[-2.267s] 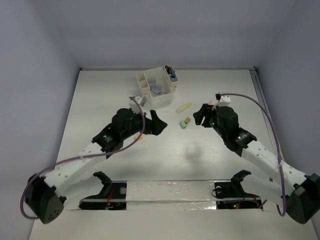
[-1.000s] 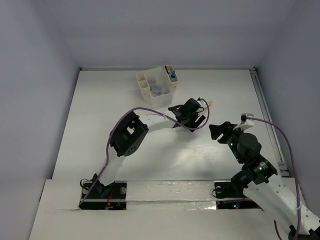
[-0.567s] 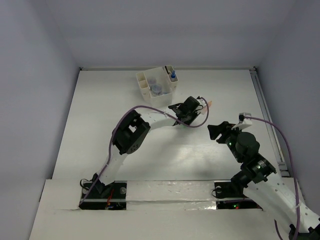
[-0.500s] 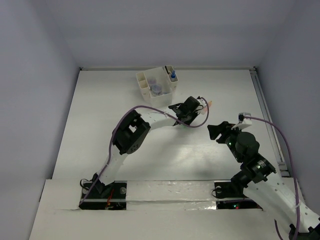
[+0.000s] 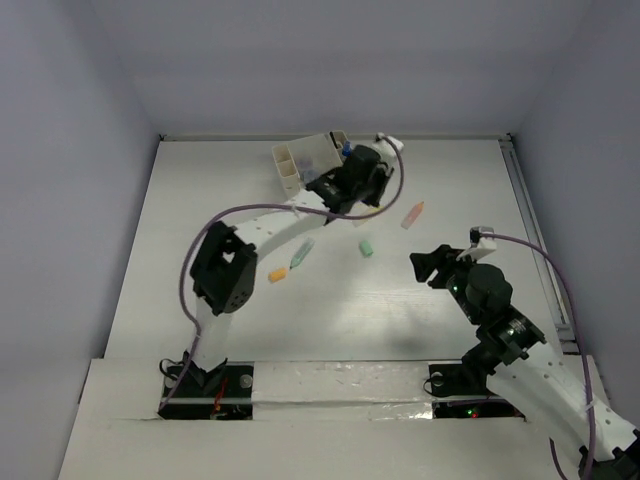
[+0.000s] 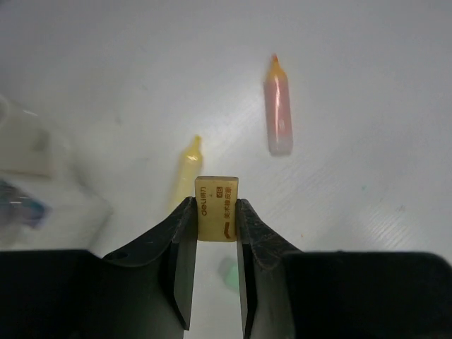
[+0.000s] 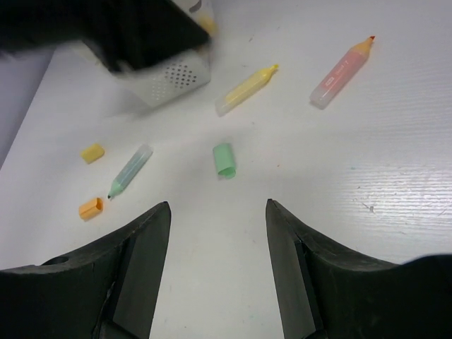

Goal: Sort the stationery into containers
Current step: Pick up the stationery from the center of the board, then place the stationery at the center of the board.

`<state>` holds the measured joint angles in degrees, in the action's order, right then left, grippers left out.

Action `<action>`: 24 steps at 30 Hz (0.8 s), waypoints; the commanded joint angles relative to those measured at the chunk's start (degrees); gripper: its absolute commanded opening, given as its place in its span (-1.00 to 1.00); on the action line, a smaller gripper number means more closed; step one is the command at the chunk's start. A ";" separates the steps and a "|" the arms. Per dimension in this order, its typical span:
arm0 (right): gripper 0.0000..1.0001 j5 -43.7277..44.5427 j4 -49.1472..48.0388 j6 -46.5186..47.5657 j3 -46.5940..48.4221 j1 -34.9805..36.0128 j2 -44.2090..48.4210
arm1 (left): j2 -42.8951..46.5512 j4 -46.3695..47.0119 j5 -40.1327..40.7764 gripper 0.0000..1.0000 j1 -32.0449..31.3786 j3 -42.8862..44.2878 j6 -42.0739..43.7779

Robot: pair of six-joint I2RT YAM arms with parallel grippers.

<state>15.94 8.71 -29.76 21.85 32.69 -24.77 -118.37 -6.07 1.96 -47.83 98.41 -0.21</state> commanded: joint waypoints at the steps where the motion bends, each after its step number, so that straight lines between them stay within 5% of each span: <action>1: 0.24 -2.14 -4.14 0.58 -0.05 0.01 -1.76 | 13.15 5.10 2.08 -1.00 7.64 3.20 -4.88; 6: 0.24 -3.64 -5.11 0.67 -0.05 0.01 -3.70 | 19.04 5.71 4.11 -1.00 19.95 -2.42 -11.82; 12: 0.24 -4.60 -4.93 0.58 -0.22 0.01 -3.18 | 14.23 1.85 0.51 -1.00 31.55 -0.33 -14.46; 24: 0.23 -6.36 -5.90 0.75 -0.40 0.01 -4.58 | 7.80 3.34 -0.02 -1.00 32.72 -0.76 -12.45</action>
<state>10.50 5.89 -29.76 21.58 32.69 -29.36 -112.77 -5.89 2.83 -14.98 97.06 -12.95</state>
